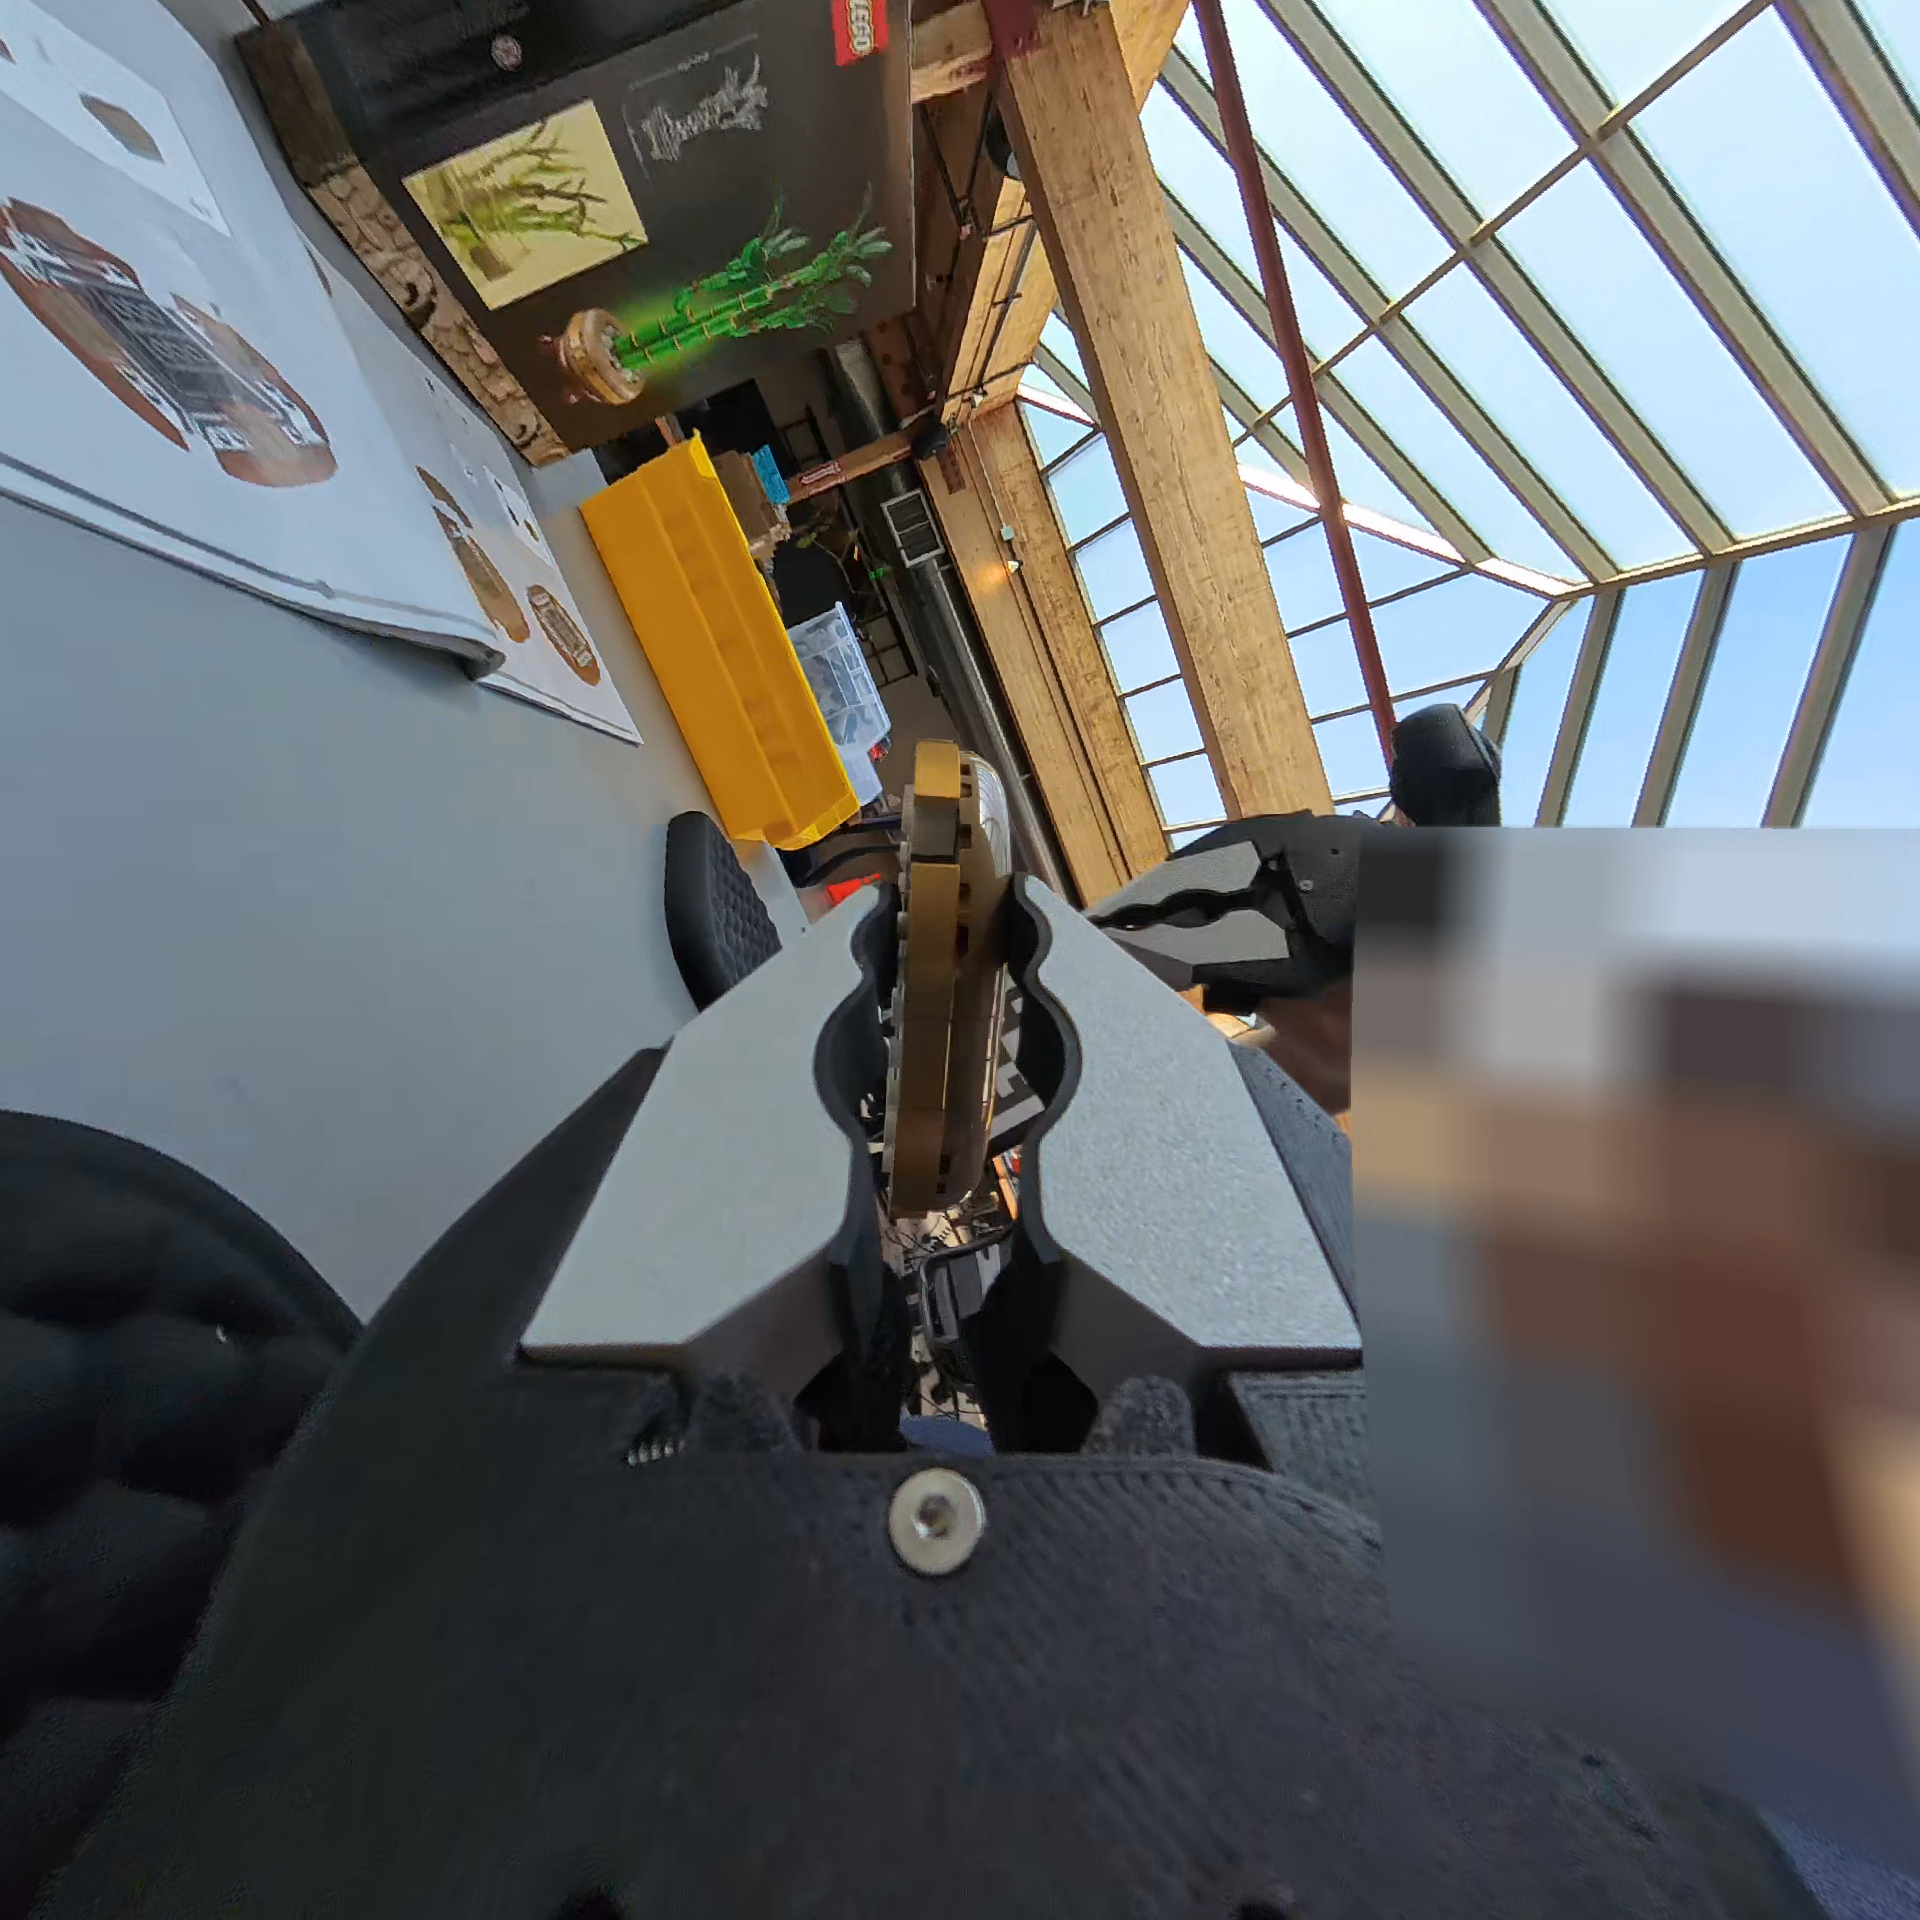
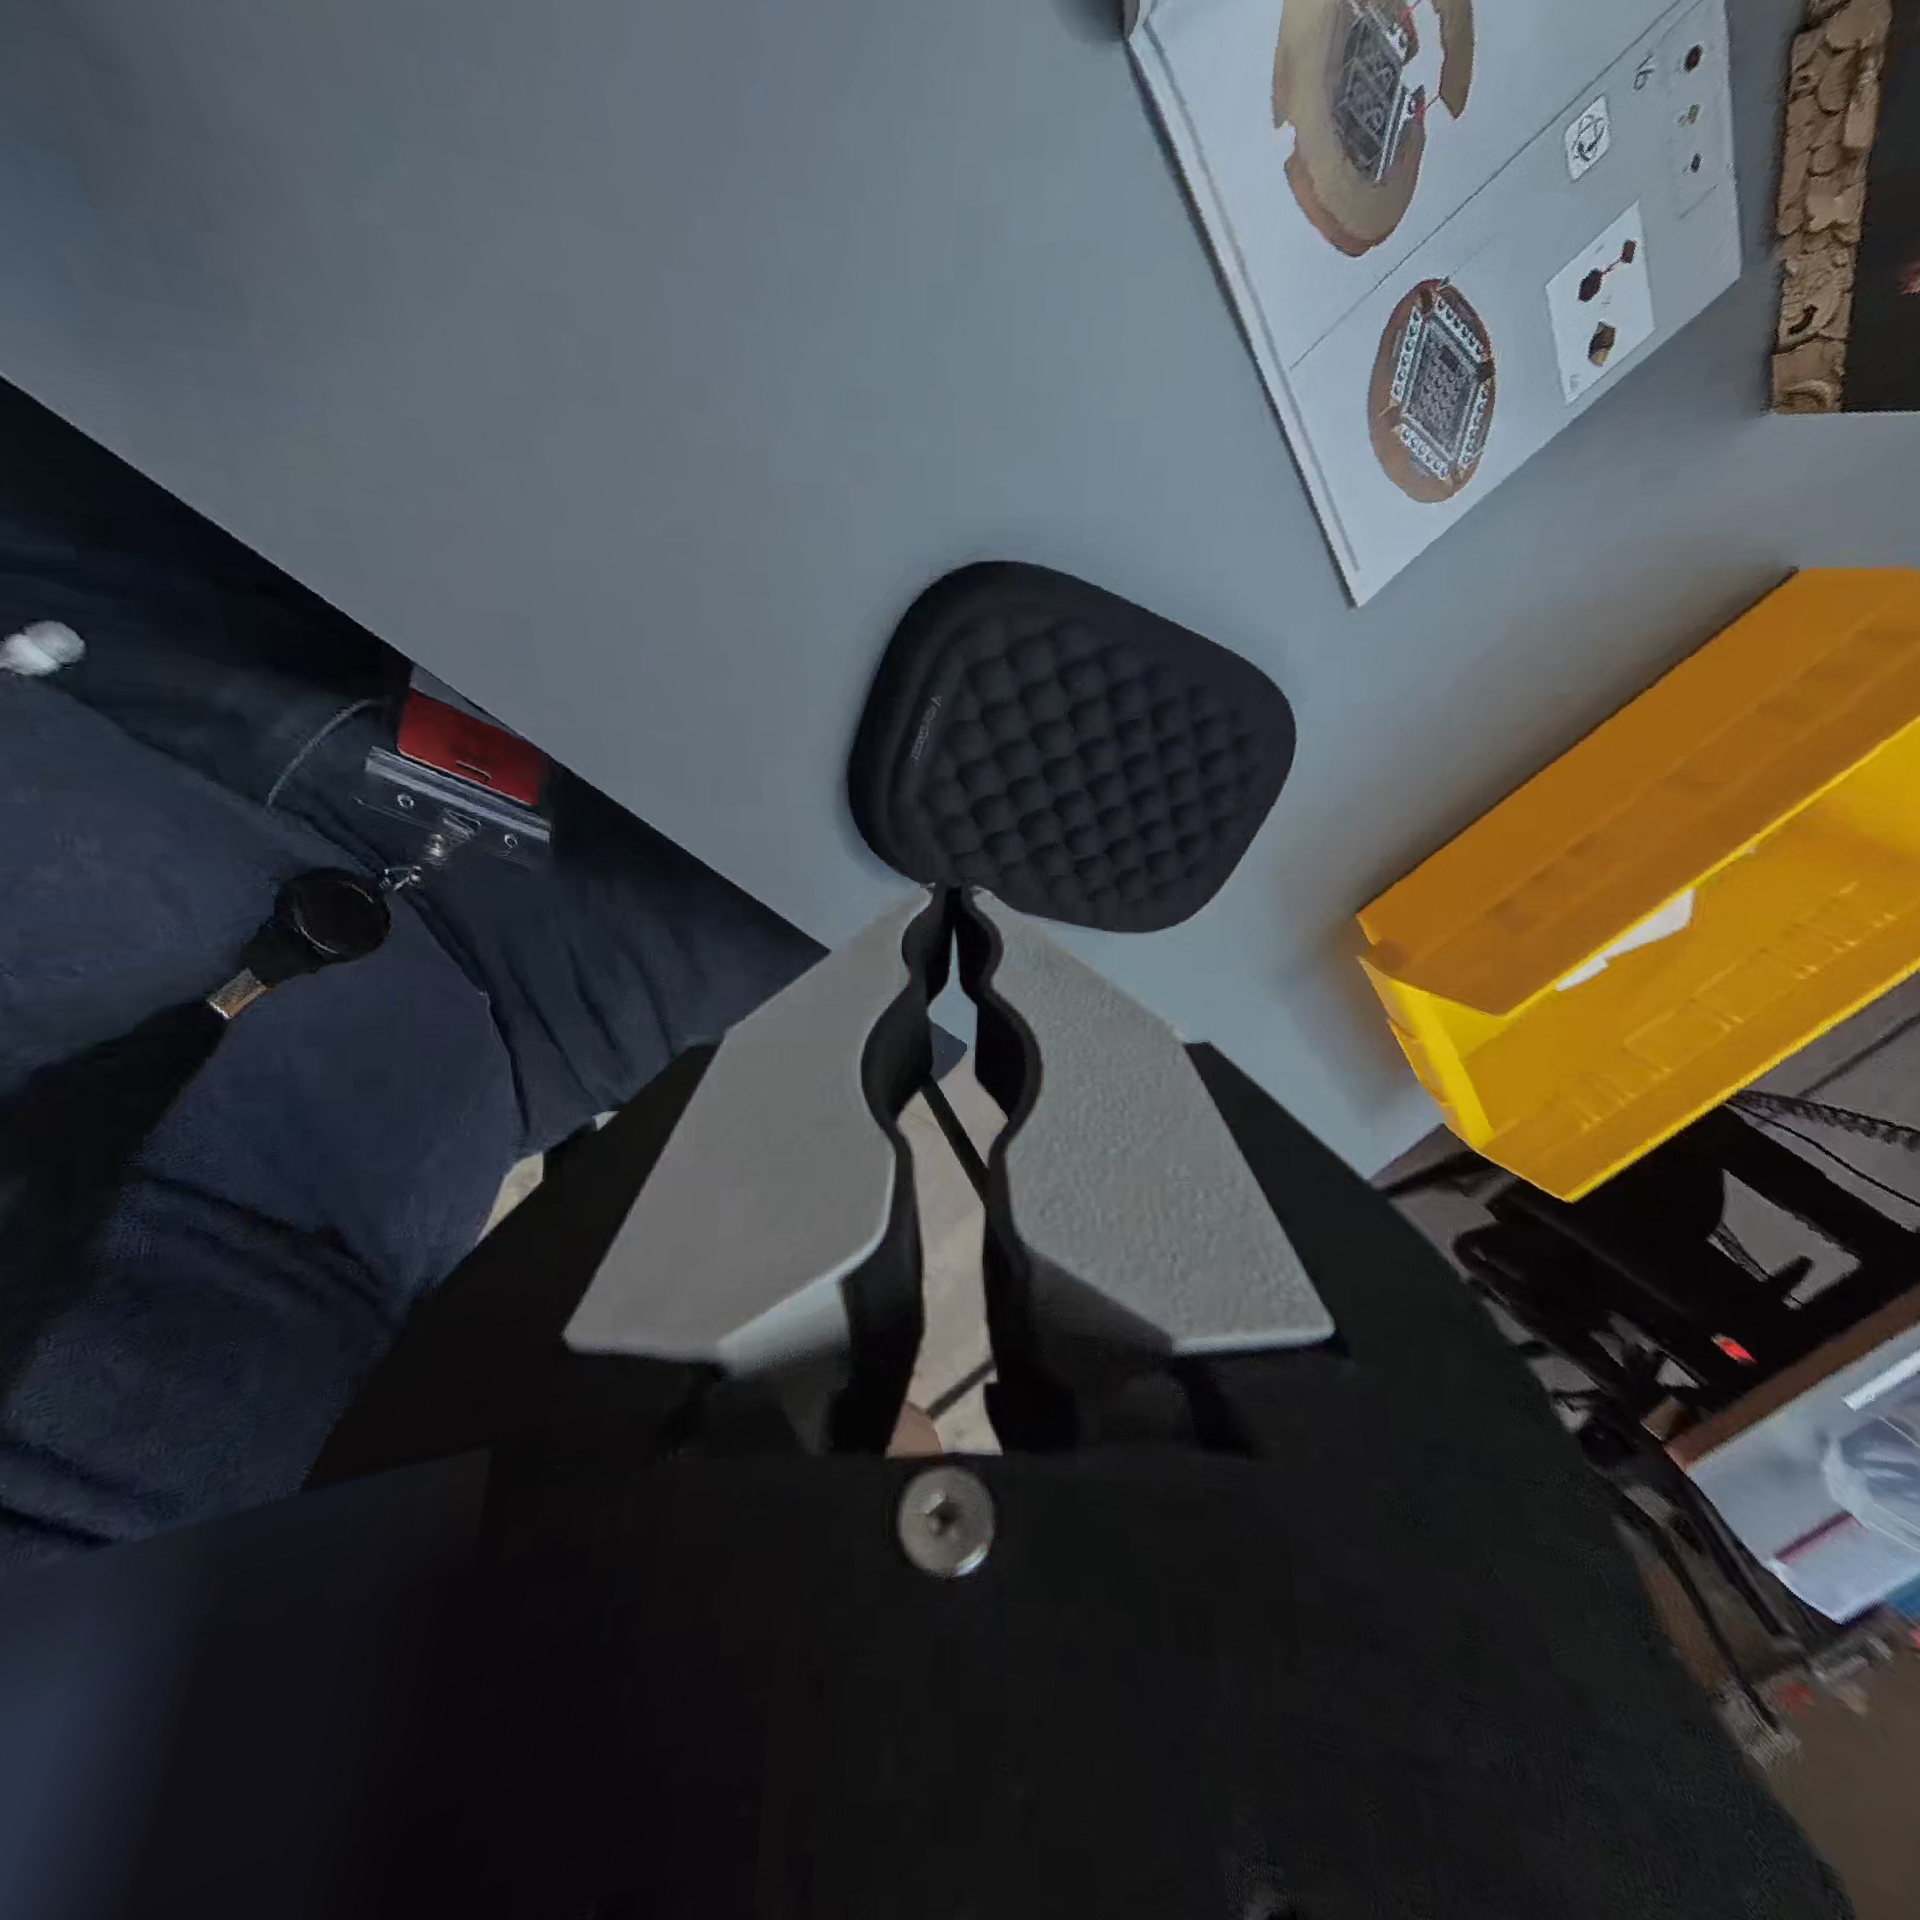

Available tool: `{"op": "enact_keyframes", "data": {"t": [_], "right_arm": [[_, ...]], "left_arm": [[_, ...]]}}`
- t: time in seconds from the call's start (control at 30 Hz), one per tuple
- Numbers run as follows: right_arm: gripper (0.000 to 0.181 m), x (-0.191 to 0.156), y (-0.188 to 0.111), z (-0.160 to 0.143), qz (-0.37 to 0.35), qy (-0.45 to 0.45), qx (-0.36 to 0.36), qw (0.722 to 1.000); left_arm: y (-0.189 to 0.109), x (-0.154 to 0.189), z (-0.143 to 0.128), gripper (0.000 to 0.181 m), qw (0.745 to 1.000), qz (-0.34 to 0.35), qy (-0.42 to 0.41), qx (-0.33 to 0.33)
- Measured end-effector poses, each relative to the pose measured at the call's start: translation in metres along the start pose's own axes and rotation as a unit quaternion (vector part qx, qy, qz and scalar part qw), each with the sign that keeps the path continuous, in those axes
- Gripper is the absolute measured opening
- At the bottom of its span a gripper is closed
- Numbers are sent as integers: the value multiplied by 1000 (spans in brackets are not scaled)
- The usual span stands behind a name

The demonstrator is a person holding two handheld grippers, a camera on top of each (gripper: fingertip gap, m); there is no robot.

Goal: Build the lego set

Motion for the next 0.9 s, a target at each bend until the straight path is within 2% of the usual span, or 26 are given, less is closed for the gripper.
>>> {"op": "enact_keyframes", "data": {"t": [0.03, 0.1, 0.2, 0.57, 0.67, 0.7, 0.77, 0.83, 0.87, 0.9], "right_arm": [[0, -5, -2, 0, -13, -26, -35, 999], [0, -15, -3, -4, -23, -80, -92, 992], [0, -19, 1, -9, -27, -128, -132, 983], [0, 5, 28, -28, 4, -112, -209, 972], [0, 10, 41, -27, 10, -109, -199, 974], [0, 13, 48, -26, 20, -104, -179, 978], [0, 20, 66, -19, 76, -82, -94, 989], [0, 28, 86, -4, 180, -24, 63, 981], [0, 33, 93, 7, 242, 32, 171, 955], [0, 39, 99, 18, 307, 102, 280, 904]], "left_arm": [[1, 0, 4, 19, 1000, 16, 14, 4], [5, 2, 11, 19, 998, 44, 43, 6], [15, 4, 18, 19, 996, 59, 66, 0], [56, -10, 28, 19, 997, 43, 63, -23], [65, -15, 28, 19, 997, 34, 58, -29], [68, -15, 28, 19, 998, 29, 56, -29], [72, -15, 28, 19, 998, 21, 54, -34], [74, -13, 24, 19, 997, 18, 54, -47], [76, -13, 21, 19, 997, 20, 53, -56], [77, -12, 17, 19, 996, 24, 53, -65]]}}
Point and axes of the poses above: each gripper's, where its closed fingertips meet, y out along the fingers, z out of its top, x = y × z across the jaws, the point moved 7 cm from there along -y, back along the fingers, and after that the axes turned 14 degrees about -z, right-handed, at the moved point
